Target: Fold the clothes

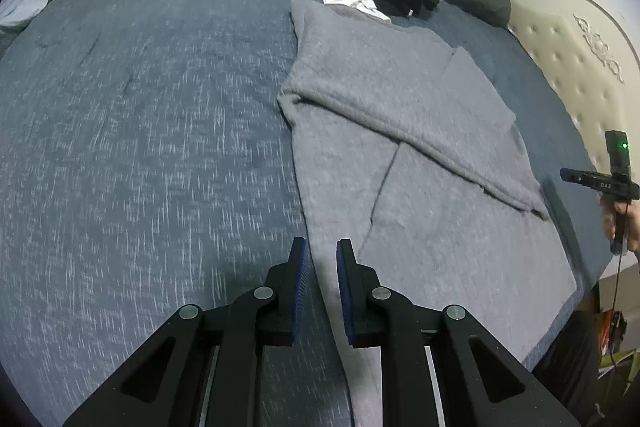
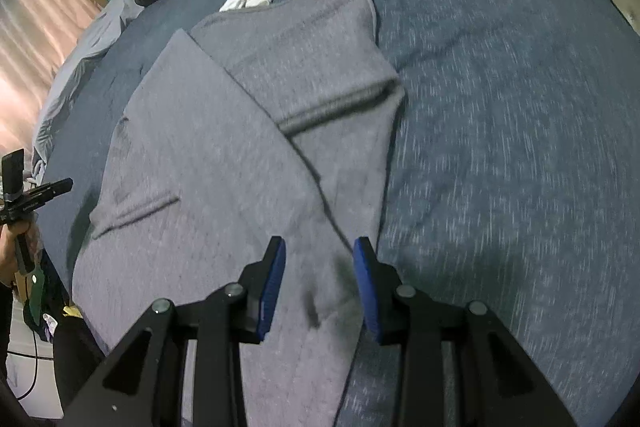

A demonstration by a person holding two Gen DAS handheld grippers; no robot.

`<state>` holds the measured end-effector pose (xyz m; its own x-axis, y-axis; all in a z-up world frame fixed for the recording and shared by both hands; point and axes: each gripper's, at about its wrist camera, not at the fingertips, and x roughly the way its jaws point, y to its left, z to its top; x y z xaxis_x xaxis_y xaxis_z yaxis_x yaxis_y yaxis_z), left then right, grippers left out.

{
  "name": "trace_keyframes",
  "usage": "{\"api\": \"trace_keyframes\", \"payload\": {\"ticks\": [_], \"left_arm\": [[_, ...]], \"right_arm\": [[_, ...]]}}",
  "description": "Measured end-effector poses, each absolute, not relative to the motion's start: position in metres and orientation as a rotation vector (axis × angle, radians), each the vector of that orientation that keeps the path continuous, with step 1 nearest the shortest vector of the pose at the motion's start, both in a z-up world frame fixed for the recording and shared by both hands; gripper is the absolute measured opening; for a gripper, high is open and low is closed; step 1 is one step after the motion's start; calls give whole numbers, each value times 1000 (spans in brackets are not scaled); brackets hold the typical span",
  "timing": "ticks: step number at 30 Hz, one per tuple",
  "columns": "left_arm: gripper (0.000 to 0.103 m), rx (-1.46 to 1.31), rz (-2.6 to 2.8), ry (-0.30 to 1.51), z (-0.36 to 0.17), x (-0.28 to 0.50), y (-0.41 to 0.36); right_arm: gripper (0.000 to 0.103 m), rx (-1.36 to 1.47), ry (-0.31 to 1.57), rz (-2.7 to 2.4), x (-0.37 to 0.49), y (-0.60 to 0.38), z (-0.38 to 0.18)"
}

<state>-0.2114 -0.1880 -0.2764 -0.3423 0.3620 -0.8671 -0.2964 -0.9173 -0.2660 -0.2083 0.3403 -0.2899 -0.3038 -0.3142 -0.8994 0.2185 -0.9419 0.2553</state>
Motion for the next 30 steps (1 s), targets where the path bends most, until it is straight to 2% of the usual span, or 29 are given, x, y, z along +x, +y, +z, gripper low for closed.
{"api": "trace_keyframes", "payload": {"ticks": [6,14,20,21,23,25,30], "left_arm": [[16,-1515,2260,-52,-279,-189,-181],[16,-1530,2257,-66,-288,-177,-183],[17,-1553,2261,-70,-294,-183,-186],[17,-1557,2262,-71,-295,-184,-187],[17,-1565,2259,-74,-297,-186,-186],[17,-1568,2257,-66,-298,-186,-185],[17,-1565,2256,-66,-296,-187,-185]], "right_arm": [[36,1664,-131,-2302,-193,352,-306],[35,1665,-311,-2359,-223,373,-337],[35,1662,-360,-2345,-241,371,-357],[33,1668,-366,-2338,-244,371,-360],[15,1685,-366,-2329,-246,371,-367],[4,1657,-392,-2322,-243,371,-368],[2,1614,-399,-2357,-229,381,-358]]}}
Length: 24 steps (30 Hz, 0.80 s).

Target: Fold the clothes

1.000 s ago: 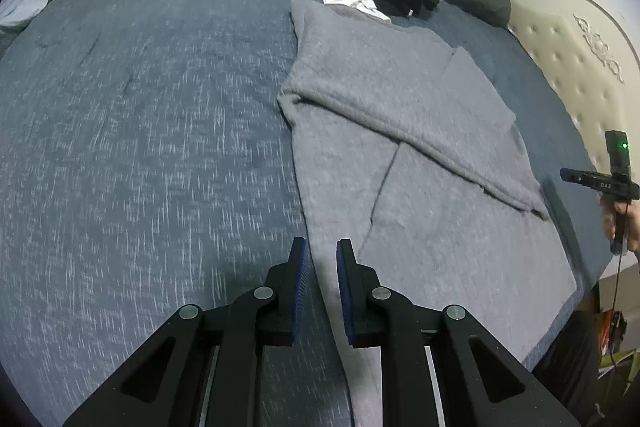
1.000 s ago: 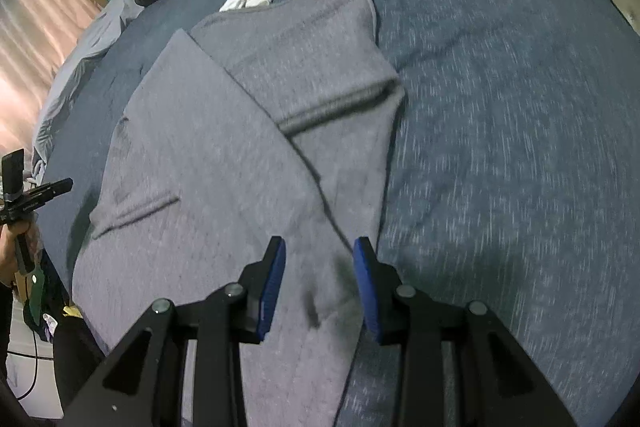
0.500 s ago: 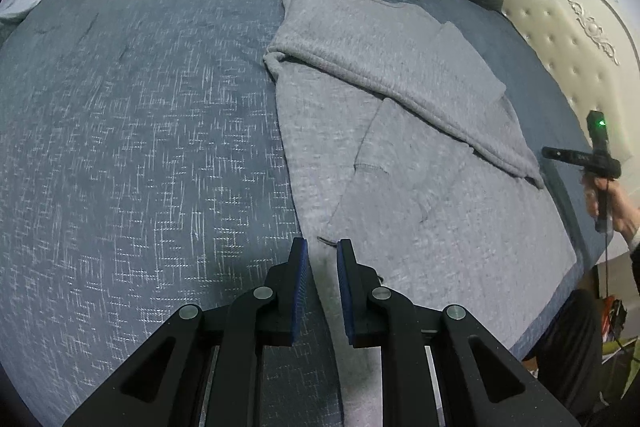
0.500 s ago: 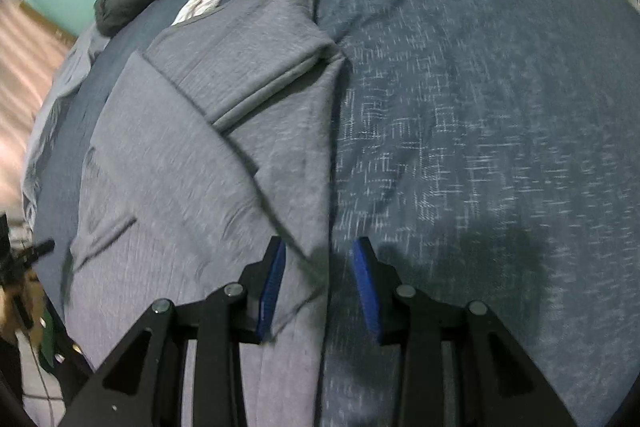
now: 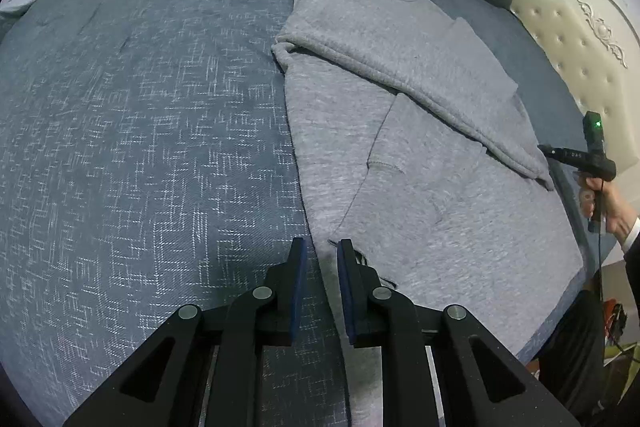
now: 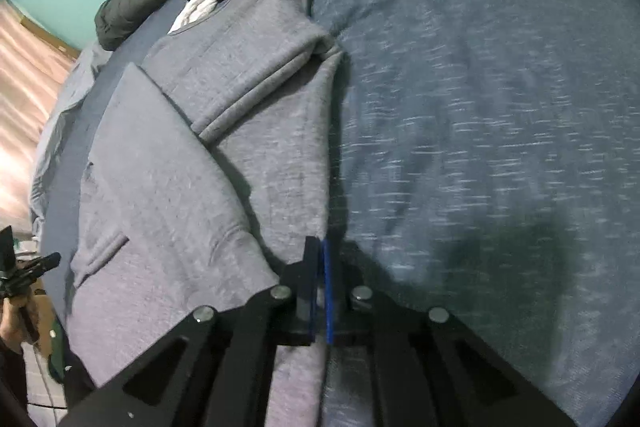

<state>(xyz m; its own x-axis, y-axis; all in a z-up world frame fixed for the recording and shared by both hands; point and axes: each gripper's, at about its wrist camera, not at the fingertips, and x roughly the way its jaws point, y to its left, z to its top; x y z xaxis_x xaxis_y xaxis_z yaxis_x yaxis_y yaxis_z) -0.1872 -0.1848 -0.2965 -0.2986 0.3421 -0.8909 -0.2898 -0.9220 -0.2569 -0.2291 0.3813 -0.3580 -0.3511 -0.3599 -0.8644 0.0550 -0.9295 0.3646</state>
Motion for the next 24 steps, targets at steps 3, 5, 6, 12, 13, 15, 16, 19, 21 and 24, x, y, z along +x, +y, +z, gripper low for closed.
{"api": "trace_keyframes", "payload": {"ticks": [3,5,6,12,13,15,16,19,21,24], "left_arm": [[17,-1569,2253,-69,-297,-187,-185],[17,-1572,2252,-70,-297,-187,-185],[17,-1571,2251,-72,-296,-187,-184],[17,-1550,2258,-78,-288,-183,-185],[17,-1547,2261,-86,-287,-182,-187],[17,-1542,2266,-94,-286,-182,-189],[17,-1540,2268,-96,-286,-181,-190],[18,-1541,2268,-106,-286,-178,-192],[20,-1543,2264,-124,-287,-176,-192],[22,-1545,2256,-132,-288,-172,-188]], "right_arm": [[2,1649,-433,-2371,-226,394,-360],[2,1640,-448,-2371,-226,394,-360],[2,1624,-459,-2365,-226,392,-359],[15,1620,-550,-2324,-221,401,-355],[21,1629,-547,-2320,-217,406,-355],[22,1634,-552,-2288,-204,410,-355],[23,1640,-552,-2265,-197,409,-354],[23,1668,-503,-2200,-182,412,-356],[23,1685,-469,-2161,-171,409,-360],[23,1708,-437,-2132,-164,402,-363]]}}
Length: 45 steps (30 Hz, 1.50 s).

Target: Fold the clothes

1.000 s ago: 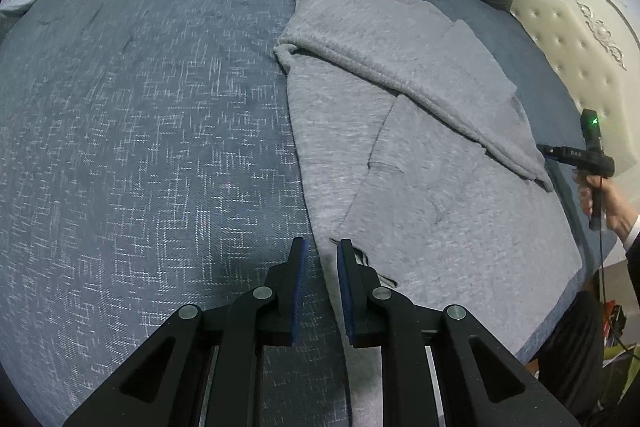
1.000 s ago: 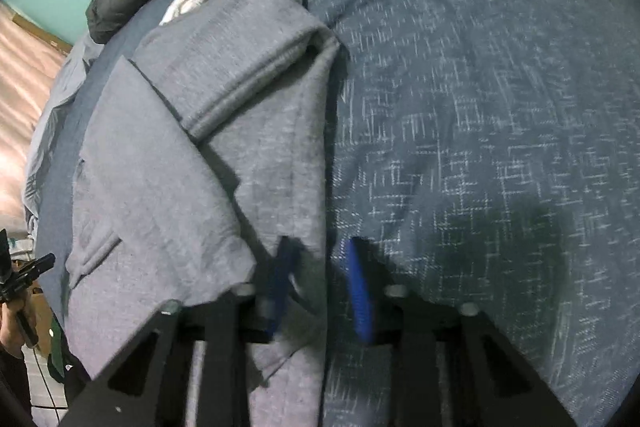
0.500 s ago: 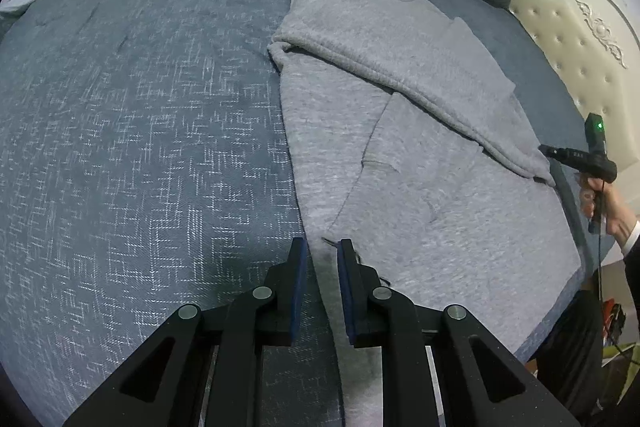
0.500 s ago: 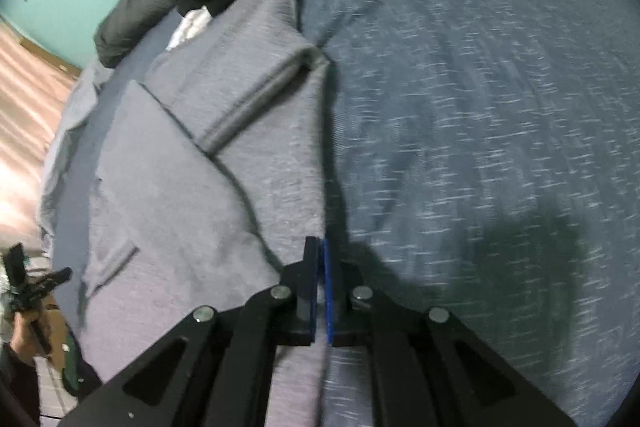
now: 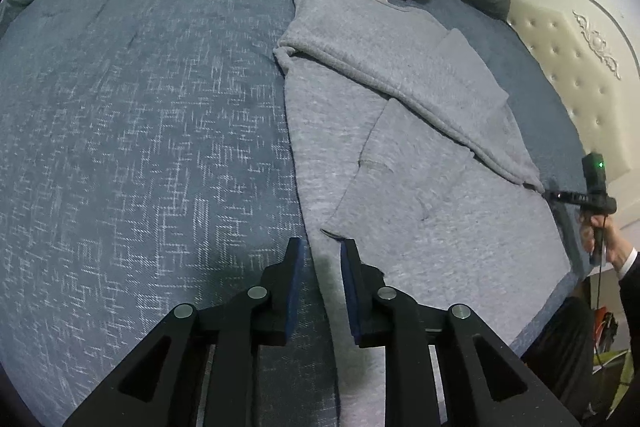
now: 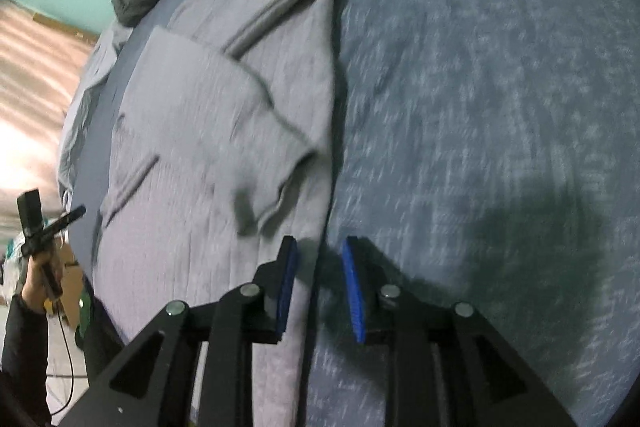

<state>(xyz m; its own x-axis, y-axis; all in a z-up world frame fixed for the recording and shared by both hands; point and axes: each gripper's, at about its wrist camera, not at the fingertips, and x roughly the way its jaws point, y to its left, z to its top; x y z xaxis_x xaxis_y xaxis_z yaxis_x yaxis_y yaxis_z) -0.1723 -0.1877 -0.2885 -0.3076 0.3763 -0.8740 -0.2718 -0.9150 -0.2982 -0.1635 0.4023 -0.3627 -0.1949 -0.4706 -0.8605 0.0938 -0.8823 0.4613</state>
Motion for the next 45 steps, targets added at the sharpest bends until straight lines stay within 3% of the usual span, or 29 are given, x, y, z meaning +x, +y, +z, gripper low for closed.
{"api": "trace_keyframes", "payload": {"ticks": [1,2,10,15,19,22,25,45], "left_arm": [[22,-1545,2252,-128,-289,-171,-186],[22,-1544,2248,-123,-289,-169,-184],[22,-1548,2245,-108,-288,-152,-185],[22,-1568,2222,-113,-289,-143,-188],[22,-1609,2186,-116,-294,-133,-190],[25,-1645,2163,-89,-300,-122,-188],[33,-1661,2138,-79,-307,-111,-185],[34,-1724,2065,-93,-334,-74,-186]], "right_arm": [[17,1712,-416,-2139,-162,400,-361],[3,1716,-394,-2146,-160,398,-360],[0,1719,-311,-2197,-139,401,-346],[3,1726,-379,-2158,-127,409,-339],[19,1753,-333,-2129,-110,404,-329],[21,1759,-332,-2100,-96,402,-322],[29,1782,-311,-2078,-85,396,-325],[33,1848,-252,-1934,-51,381,-344]]}}
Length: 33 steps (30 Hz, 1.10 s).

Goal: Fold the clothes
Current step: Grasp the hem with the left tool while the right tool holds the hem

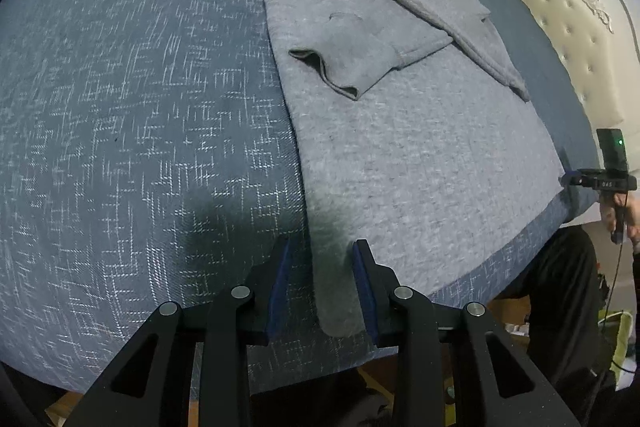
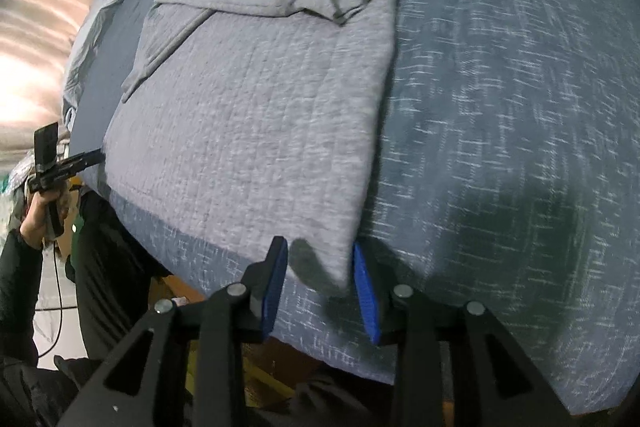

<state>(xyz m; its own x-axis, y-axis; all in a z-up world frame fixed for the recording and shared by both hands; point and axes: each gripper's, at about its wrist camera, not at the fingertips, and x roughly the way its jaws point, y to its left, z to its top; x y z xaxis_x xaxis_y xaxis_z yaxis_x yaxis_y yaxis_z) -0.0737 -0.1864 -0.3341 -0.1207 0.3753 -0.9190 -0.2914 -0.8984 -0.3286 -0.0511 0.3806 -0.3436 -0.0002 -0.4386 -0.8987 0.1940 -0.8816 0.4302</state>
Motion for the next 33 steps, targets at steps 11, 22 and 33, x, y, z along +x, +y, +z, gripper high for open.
{"api": "trace_keyframes", "payload": {"ticks": [11,22,33], "left_arm": [[8,-1706,2003,-4,-332,-66,-165],[4,-1576,2064,5,-282,-88,-161],[4,-1474,2153,-19,-230,-152,-156]], "right_arm": [[6,1763,-174,-1959,-53,370,-330],[6,1628,-214,-2033,-79,376,-284],[6,1506,-228,-2134,-142,389,-230]]}}
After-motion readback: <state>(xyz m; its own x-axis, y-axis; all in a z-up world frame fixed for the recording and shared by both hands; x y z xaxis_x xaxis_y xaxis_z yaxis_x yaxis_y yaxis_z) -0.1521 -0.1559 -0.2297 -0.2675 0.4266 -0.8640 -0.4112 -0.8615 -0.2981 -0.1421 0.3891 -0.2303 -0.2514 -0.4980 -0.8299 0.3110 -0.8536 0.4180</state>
